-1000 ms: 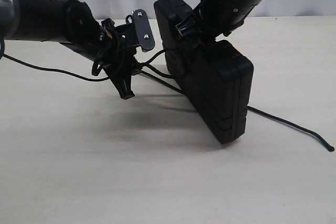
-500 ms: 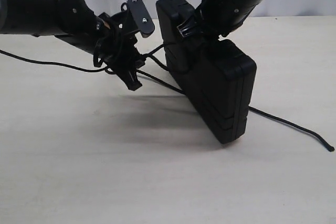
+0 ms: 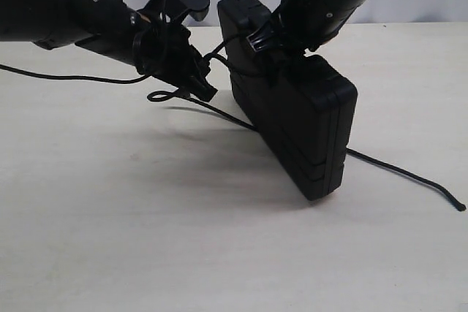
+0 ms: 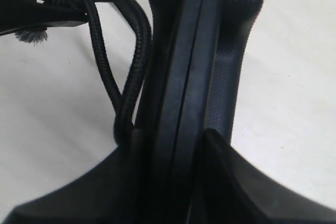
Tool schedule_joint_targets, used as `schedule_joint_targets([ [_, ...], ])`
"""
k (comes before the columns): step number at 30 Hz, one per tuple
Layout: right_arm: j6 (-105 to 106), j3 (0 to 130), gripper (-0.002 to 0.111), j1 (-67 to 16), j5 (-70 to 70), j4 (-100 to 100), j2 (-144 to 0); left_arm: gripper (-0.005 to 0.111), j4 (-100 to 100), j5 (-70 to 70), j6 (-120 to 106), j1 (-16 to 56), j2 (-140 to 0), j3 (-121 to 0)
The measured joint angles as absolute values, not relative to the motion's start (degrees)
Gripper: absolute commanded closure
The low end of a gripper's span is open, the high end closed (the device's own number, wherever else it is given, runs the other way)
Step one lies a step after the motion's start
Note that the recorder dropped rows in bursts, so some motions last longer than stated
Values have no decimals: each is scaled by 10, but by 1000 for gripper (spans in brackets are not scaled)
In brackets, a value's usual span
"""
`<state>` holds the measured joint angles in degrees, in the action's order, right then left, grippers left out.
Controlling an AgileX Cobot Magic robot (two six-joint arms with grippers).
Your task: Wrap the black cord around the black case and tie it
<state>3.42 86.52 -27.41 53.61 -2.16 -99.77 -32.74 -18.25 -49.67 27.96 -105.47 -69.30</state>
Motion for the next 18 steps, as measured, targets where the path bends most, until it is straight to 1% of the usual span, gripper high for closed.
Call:
schedule_joint_targets([
  [9, 34, 865, 74, -274, 536, -22, -998, 107, -372, -177, -495, 280, -1055, -693],
  [18, 34, 865, 57, -274, 537, -14, -998, 107, -374, -186, -495, 280, -1057, -690],
])
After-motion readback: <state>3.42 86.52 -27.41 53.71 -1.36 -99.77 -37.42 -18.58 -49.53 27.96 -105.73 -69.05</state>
